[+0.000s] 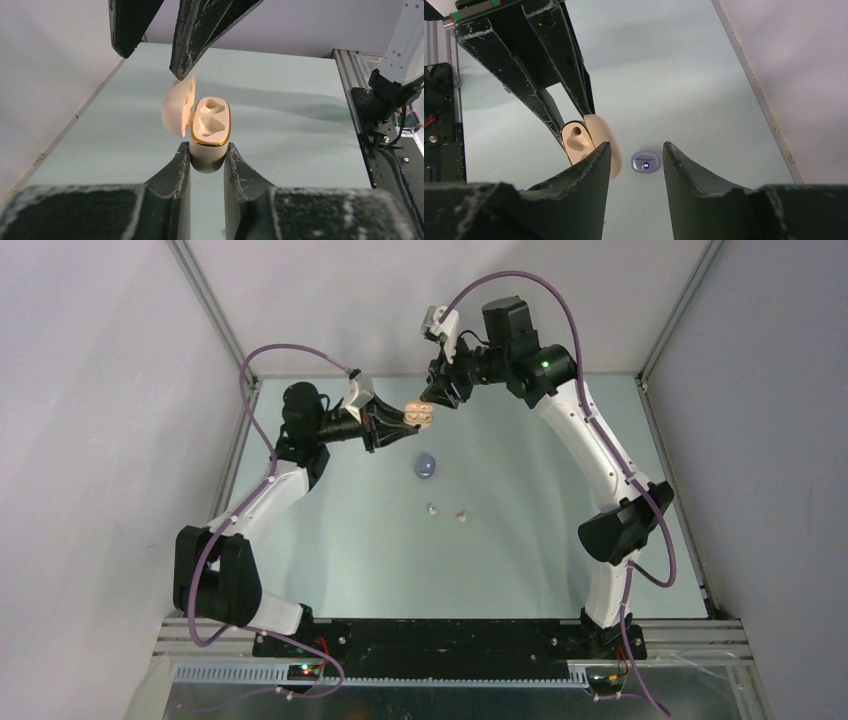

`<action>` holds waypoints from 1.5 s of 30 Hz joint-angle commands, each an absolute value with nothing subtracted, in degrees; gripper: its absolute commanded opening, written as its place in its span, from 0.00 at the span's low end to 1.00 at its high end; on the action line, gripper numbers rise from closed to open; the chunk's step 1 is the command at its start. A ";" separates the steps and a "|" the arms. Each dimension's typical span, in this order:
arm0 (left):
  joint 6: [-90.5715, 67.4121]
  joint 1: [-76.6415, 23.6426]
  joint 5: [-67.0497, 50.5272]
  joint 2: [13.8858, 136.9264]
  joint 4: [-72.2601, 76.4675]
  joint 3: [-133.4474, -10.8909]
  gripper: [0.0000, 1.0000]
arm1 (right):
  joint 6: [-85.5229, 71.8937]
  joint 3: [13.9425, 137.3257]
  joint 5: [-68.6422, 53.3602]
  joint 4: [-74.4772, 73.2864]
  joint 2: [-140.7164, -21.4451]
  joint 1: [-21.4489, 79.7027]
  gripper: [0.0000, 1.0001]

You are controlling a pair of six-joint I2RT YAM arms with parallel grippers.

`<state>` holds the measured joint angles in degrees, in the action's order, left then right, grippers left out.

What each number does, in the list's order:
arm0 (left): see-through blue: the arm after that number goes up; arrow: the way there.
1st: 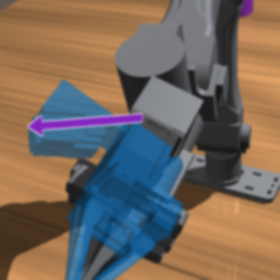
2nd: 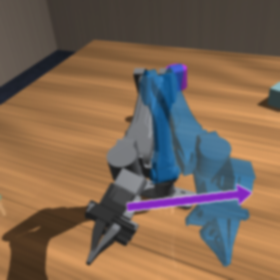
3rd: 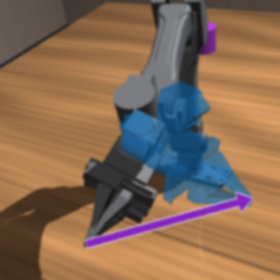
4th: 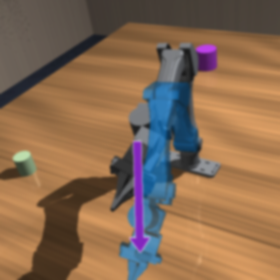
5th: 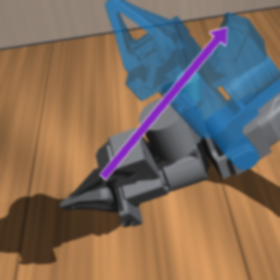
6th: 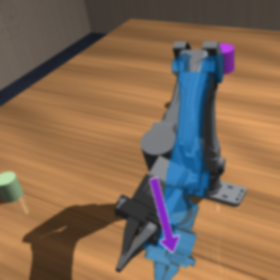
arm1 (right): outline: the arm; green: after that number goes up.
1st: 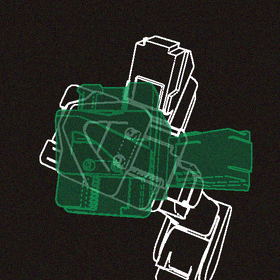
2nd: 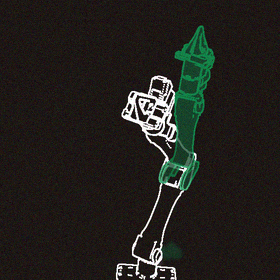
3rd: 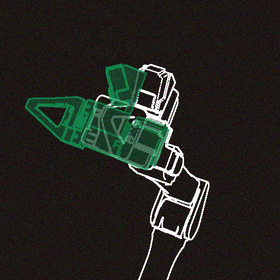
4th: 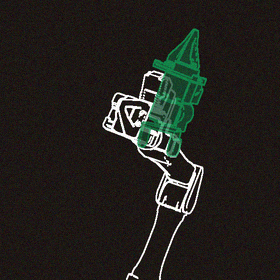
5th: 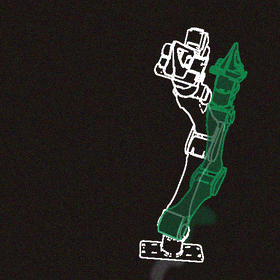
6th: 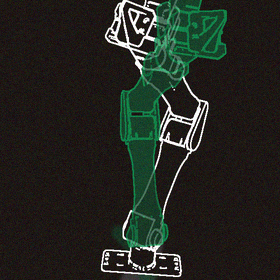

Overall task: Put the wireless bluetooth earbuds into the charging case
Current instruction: Open the charging case, then adjust the right earbud at the center of the board.

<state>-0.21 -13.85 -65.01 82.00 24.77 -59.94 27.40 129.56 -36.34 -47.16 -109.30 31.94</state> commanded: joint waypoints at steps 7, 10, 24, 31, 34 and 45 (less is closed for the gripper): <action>-18.80 -12.66 -63.67 84.53 41.08 -58.41 0.00 | 24.14 132.13 -40.32 -44.31 -103.77 30.16 0.50; -19.73 -12.63 -63.33 83.98 40.83 -58.58 0.00 | 24.51 126.88 -41.73 -42.98 -101.07 28.08 0.50; -20.36 -9.43 -57.06 73.44 29.32 -58.45 0.00 | 48.06 81.24 -41.16 -40.30 -92.47 25.71 0.27; -16.97 -9.15 -53.97 67.91 20.68 -56.65 0.00 | 39.84 77.89 -36.49 -31.86 -98.15 31.22 0.27; -14.91 -8.39 -53.54 65.95 17.92 -56.04 0.00 | 46.26 77.86 -39.94 -32.12 -100.37 32.23 0.27; -10.24 -5.69 -52.32 62.71 9.97 -54.81 0.00 | 64.16 79.47 -33.34 -32.36 -107.74 33.77 0.26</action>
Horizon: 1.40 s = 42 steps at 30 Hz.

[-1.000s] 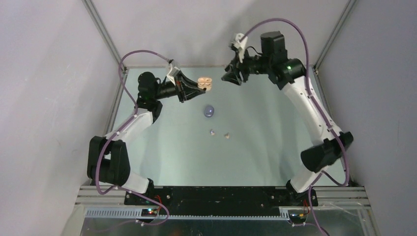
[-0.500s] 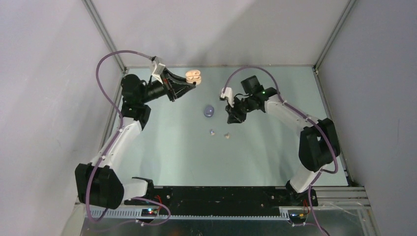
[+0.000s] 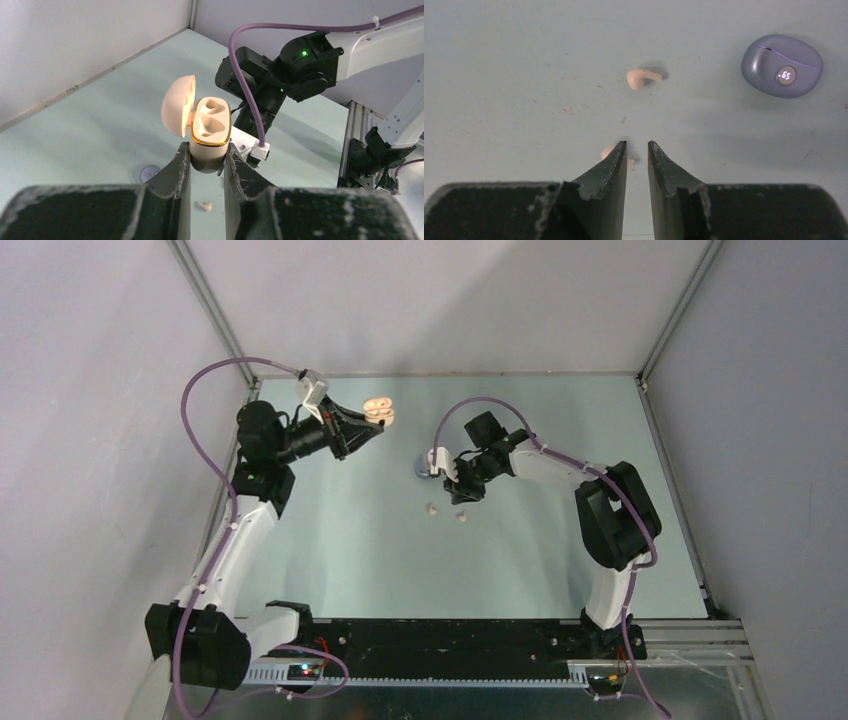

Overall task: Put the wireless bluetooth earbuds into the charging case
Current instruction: Adjust the right earbud at the center of the board.

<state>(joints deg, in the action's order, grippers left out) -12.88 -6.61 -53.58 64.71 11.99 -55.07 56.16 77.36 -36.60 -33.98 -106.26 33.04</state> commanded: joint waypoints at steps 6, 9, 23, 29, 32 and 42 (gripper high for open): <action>-8.73 -5.37 -51.83 62.84 8.18 -55.00 0.00 | 69.54 83.44 -30.64 -38.28 -112.98 33.59 0.26; -8.63 -5.33 -51.31 63.05 7.97 -54.80 0.00 | 67.16 84.12 -30.87 -40.20 -113.73 33.60 0.29; -11.00 -5.30 -50.24 65.47 10.57 -54.98 0.00 | 46.42 80.97 -27.81 -37.34 -109.70 35.03 0.42; -11.23 -5.28 -49.70 65.79 10.47 -55.26 0.00 | 43.84 80.33 -24.98 -36.79 -109.59 35.56 0.42; -10.87 -5.29 -49.39 65.60 10.07 -55.07 0.00 | 41.62 80.21 -23.57 -37.02 -109.89 36.19 0.43; -10.06 -5.37 -49.11 65.17 8.91 -54.31 0.00 | 39.87 78.15 -18.94 -35.95 -109.59 35.55 0.42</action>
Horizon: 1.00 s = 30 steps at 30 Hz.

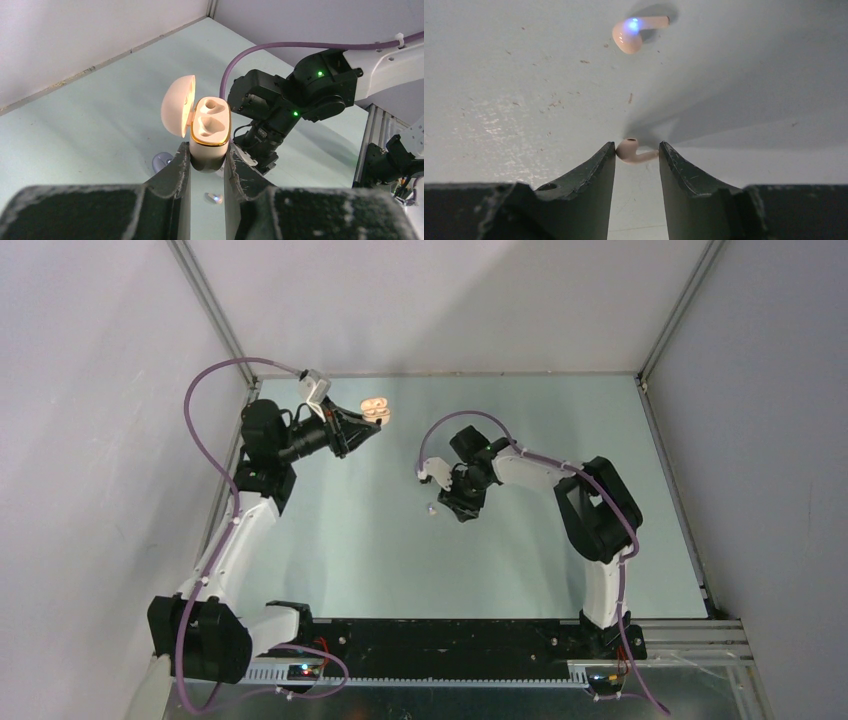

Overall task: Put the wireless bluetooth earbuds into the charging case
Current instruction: Adjust the right earbud at the center of the board.

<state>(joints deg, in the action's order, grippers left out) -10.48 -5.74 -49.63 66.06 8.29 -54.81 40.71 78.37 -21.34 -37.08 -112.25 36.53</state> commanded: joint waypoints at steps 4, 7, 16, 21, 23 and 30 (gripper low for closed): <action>-10.03 -5.28 -49.02 65.34 8.81 -54.42 0.00 | 41.63 78.19 -17.86 -36.32 -108.79 33.25 0.40; -10.04 -5.32 -49.00 65.56 8.92 -54.41 0.00 | 43.72 78.17 -16.88 -36.64 -108.09 30.88 0.40; -10.24 -5.35 -48.88 66.38 9.20 -54.59 0.00 | 45.66 78.44 -15.11 -37.67 -107.06 24.79 0.39; -10.35 -5.33 -49.04 66.58 9.23 -54.83 0.00 | 31.04 80.81 -17.35 -39.55 -105.79 23.55 0.37; -10.55 -5.36 -49.12 66.80 9.23 -55.04 0.00 | 19.63 82.22 -19.95 -41.12 -105.71 22.79 0.37; -9.86 -5.39 -48.79 66.75 7.73 -55.81 0.00 | 0.85 87.24 -25.68 -45.50 -110.16 23.76 0.40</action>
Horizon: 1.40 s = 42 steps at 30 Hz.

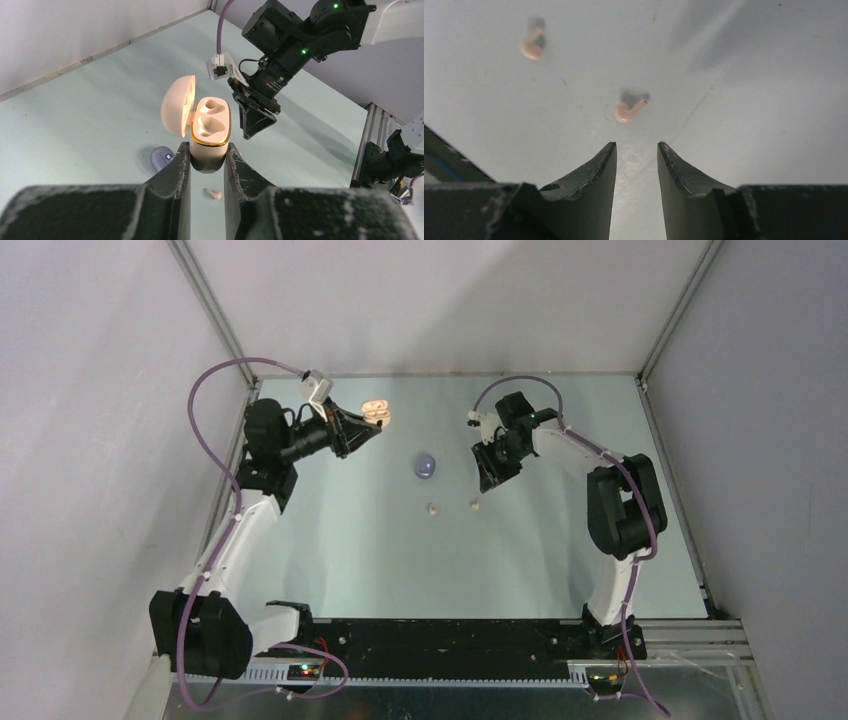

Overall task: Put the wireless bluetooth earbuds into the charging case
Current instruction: Adjust the right earbud at the center of the board.

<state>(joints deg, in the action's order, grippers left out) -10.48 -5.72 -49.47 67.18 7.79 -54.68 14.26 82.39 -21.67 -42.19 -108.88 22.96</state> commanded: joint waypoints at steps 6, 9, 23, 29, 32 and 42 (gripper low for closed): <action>-8.34 -5.37 -48.83 65.83 4.96 -56.06 0.00 | -1.33 89.10 -24.86 -45.71 -115.02 24.67 0.40; -8.18 -5.36 -48.72 65.50 4.76 -55.85 0.00 | -2.01 89.54 -23.26 -45.05 -116.06 25.12 0.38; -7.56 -5.36 -48.00 64.34 3.91 -55.55 0.00 | -2.03 90.18 -18.38 -44.26 -119.06 26.41 0.33; -8.11 -5.36 -47.86 64.37 4.53 -55.19 0.00 | -0.70 90.62 -18.25 -43.69 -120.54 27.08 0.29; -8.85 -5.38 -48.21 64.04 5.09 -54.75 0.00 | -0.22 91.10 -19.16 -43.74 -120.88 27.35 0.25; -8.55 -5.36 -47.68 63.13 5.31 -53.75 0.00 | 26.05 96.81 -28.66 -52.45 -121.65 30.53 0.12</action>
<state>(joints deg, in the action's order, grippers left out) -8.99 -5.69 -48.12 65.14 3.29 -54.19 8.91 90.91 -21.96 -45.98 -120.57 28.82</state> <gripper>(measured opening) 0.236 0.135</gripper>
